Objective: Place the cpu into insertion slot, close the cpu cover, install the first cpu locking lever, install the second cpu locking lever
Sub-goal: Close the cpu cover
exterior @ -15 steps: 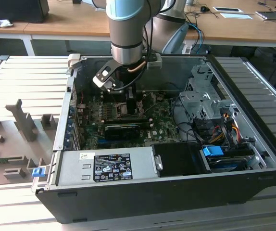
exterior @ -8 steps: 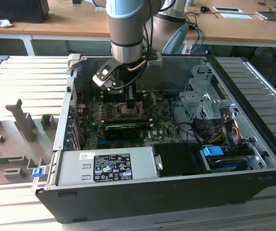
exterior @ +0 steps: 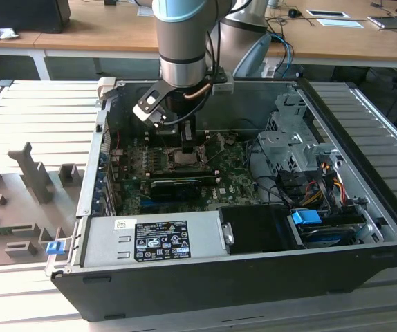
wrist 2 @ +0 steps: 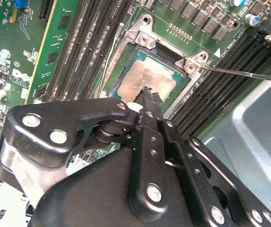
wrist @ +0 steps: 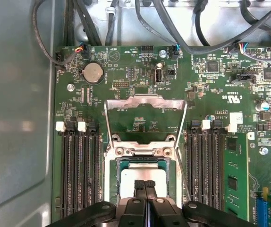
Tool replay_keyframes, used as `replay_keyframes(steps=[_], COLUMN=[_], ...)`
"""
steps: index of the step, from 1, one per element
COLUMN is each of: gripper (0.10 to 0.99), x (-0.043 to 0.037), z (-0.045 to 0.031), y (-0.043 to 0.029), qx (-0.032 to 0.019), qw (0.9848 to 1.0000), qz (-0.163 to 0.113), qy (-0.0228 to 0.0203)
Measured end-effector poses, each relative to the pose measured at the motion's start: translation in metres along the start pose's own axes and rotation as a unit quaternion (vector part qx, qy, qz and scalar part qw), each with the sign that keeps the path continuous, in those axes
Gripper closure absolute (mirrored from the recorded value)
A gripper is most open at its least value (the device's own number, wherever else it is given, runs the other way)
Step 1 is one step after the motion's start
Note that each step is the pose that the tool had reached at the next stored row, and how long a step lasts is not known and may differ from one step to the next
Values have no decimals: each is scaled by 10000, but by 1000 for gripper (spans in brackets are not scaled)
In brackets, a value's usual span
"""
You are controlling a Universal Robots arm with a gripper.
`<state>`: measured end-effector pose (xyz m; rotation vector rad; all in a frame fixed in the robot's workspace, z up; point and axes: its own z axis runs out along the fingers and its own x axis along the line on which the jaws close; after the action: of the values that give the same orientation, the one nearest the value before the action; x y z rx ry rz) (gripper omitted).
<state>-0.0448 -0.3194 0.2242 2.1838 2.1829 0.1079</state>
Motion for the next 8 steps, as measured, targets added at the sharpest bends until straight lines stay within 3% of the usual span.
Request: replay_keyframes(steps=[2,6,8], gripper=[980,980,980], x=[0,-6,-7], z=[-10,-4,-5], y=[3,94,96], qx=[1,83,83], qw=[10000,10000,10000], qz=[3,9,11], qy=[1,9,27])
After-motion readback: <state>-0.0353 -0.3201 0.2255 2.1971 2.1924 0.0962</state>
